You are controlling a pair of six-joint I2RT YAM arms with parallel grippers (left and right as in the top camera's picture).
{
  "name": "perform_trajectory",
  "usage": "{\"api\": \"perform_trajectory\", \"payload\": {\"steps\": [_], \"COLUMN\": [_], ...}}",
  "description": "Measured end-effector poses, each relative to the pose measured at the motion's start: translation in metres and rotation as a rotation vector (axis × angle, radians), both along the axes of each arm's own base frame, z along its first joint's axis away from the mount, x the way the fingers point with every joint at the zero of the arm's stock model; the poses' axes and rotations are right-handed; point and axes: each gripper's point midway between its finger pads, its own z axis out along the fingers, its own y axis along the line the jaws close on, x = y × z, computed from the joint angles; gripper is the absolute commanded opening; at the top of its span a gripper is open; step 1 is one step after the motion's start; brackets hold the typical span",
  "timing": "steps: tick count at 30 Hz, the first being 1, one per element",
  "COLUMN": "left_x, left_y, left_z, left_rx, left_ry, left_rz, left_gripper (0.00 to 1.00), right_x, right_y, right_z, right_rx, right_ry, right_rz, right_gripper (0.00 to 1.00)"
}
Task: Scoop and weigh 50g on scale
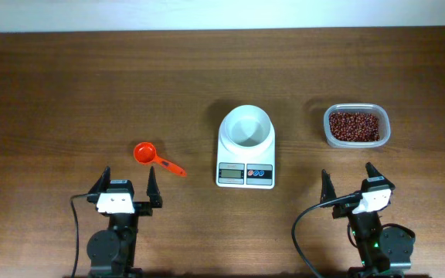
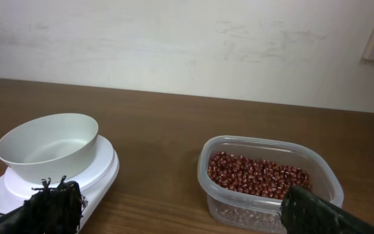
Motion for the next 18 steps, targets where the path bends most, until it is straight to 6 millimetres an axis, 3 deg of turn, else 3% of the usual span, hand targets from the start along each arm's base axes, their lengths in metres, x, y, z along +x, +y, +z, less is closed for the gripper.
{"api": "perform_trajectory", "payload": {"steps": [18], "left_x": [-0.0014], "left_y": [0.0], "left_z": [-0.0007], "left_rx": [0.0], "left_ry": [0.02], "left_rz": [0.0], "left_gripper": [0.99], "right_x": [0.0], "right_y": [0.0], "right_z": [0.0], "right_rx": [0.0], "right_ry": [0.0], "right_rz": [0.0], "right_gripper": [0.99]}}
